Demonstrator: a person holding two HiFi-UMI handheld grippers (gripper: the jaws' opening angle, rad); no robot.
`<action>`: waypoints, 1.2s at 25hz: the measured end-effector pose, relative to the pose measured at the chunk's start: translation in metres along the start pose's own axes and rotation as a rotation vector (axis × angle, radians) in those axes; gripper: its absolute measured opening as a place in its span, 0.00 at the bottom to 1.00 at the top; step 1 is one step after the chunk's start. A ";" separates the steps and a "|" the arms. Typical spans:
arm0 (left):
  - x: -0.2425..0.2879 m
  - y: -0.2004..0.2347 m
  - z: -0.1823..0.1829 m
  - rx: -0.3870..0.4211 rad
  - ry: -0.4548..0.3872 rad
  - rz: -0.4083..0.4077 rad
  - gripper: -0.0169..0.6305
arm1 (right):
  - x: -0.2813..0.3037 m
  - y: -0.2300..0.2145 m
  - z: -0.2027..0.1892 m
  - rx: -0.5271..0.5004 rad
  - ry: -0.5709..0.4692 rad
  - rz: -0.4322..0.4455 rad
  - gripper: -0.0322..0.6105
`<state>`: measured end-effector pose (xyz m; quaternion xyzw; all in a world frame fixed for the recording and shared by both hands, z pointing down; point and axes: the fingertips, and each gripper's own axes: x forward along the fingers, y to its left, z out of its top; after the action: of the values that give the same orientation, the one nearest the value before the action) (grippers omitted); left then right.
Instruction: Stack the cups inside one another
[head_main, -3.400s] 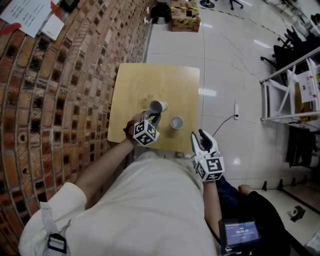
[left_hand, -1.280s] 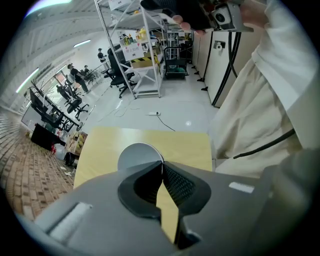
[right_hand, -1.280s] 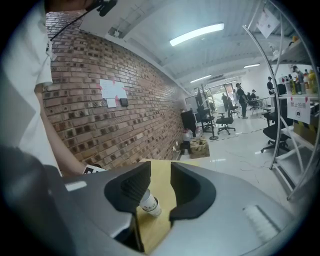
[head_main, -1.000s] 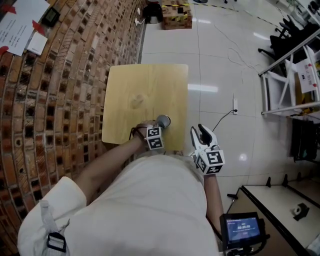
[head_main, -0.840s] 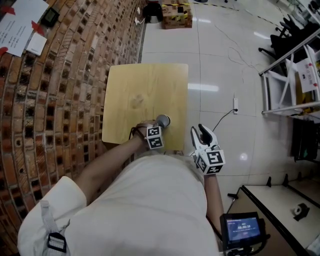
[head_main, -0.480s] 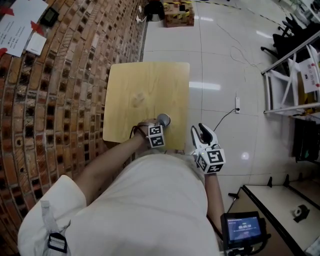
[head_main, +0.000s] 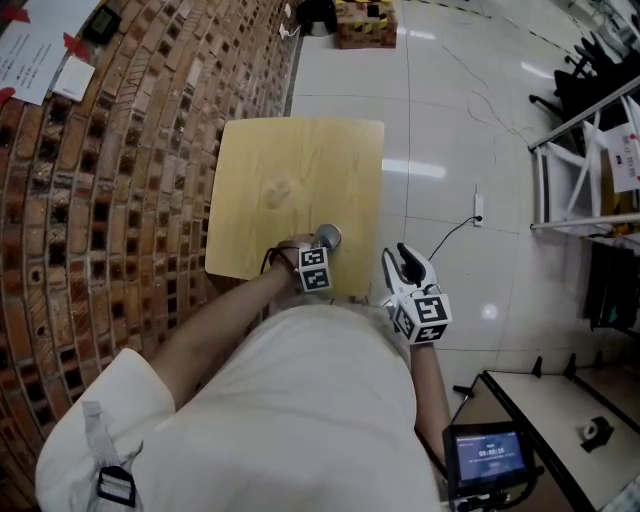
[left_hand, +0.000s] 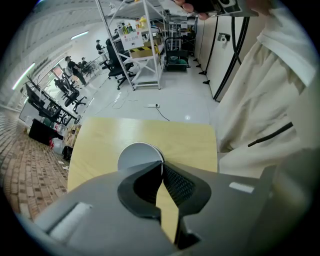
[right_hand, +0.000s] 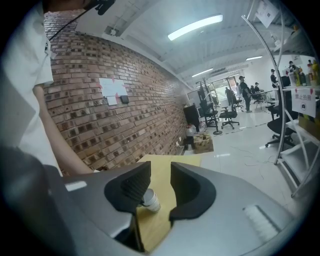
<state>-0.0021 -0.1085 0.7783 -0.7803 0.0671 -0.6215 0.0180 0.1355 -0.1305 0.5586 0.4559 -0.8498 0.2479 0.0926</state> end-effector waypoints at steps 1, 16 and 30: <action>0.000 0.000 -0.001 -0.006 0.000 0.001 0.07 | 0.000 0.000 0.000 -0.002 0.002 0.002 0.23; 0.002 0.010 -0.007 -0.162 -0.030 0.007 0.27 | -0.006 -0.006 -0.004 -0.016 0.023 0.027 0.22; -0.064 0.034 0.007 -0.465 -0.234 0.129 0.39 | 0.019 0.006 0.009 -0.095 0.067 0.137 0.22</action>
<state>-0.0121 -0.1342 0.7114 -0.8240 0.2550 -0.4927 -0.1147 0.1209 -0.1461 0.5562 0.3834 -0.8861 0.2283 0.1253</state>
